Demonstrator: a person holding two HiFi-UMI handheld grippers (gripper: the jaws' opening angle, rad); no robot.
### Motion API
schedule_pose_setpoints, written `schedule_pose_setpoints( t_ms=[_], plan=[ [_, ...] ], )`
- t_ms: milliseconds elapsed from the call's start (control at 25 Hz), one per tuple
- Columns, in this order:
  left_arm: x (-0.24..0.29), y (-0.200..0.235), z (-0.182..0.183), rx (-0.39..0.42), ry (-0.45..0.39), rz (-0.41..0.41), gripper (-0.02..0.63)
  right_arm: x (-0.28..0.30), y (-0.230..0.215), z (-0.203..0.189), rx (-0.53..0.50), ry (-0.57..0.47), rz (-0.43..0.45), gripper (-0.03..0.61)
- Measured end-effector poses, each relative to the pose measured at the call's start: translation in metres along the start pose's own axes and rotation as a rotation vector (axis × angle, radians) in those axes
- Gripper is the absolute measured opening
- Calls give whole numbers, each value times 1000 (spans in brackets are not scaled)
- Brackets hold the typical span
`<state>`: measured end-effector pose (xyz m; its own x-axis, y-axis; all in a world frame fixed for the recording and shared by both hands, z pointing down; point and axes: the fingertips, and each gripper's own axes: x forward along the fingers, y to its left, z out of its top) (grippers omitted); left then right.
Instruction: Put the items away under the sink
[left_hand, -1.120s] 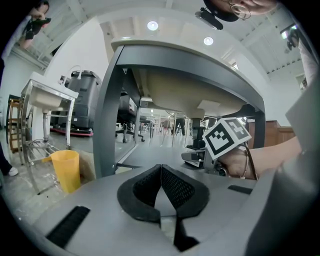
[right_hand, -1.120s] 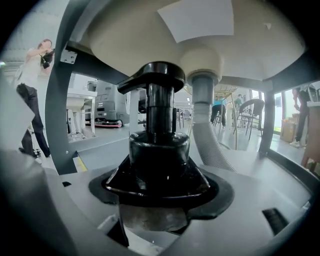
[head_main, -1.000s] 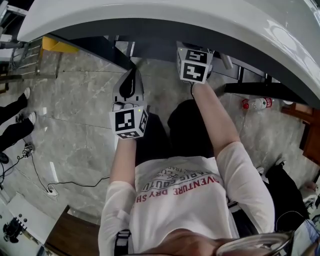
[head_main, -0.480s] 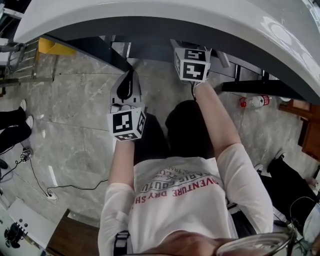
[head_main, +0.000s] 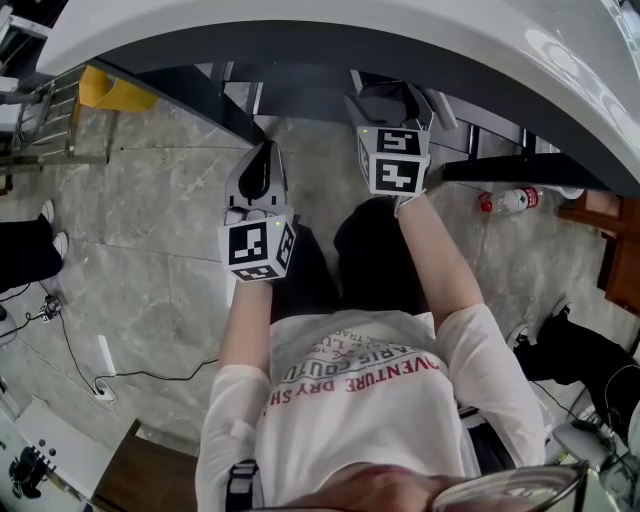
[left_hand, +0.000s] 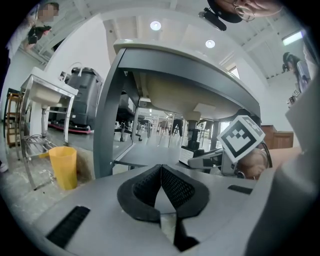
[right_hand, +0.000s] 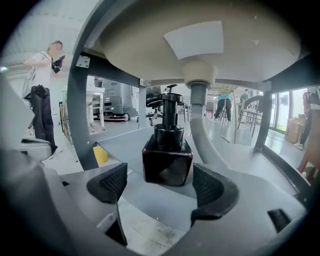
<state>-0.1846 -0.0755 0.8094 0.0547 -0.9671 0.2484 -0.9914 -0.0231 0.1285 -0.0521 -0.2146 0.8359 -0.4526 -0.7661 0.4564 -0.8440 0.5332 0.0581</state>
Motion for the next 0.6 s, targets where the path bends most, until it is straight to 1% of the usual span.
schedule_pose_setpoints(
  t_ms=[80, 200, 240, 320, 440, 520, 600],
  plan=[
    [0, -5, 2, -1, 0, -12, 23, -15, 4, -9, -5, 22, 11, 400],
    [0, -17, 3, -3, 5, -37, 23, -36, 15, -19, -7, 46, 49, 391],
    [0, -21, 3, -4, 7, -47, 23, -44, 18, -20, -9, 44, 53, 353],
    [-1, -31, 7, -18, 7, -73, 23, -59, 20, -18, -9, 19, 47, 80],
    [-5, -47, 21, -63, -15, -129, 23, -79, 27, -17, -7, -8, 84, 40],
    [-9, -55, 30, -63, -28, -148, 23, -92, 33, -14, -14, -43, 130, 26],
    [-12, -63, 37, -50, -40, -158, 23, -107, 39, -5, -25, -104, 175, 25]
  ],
)
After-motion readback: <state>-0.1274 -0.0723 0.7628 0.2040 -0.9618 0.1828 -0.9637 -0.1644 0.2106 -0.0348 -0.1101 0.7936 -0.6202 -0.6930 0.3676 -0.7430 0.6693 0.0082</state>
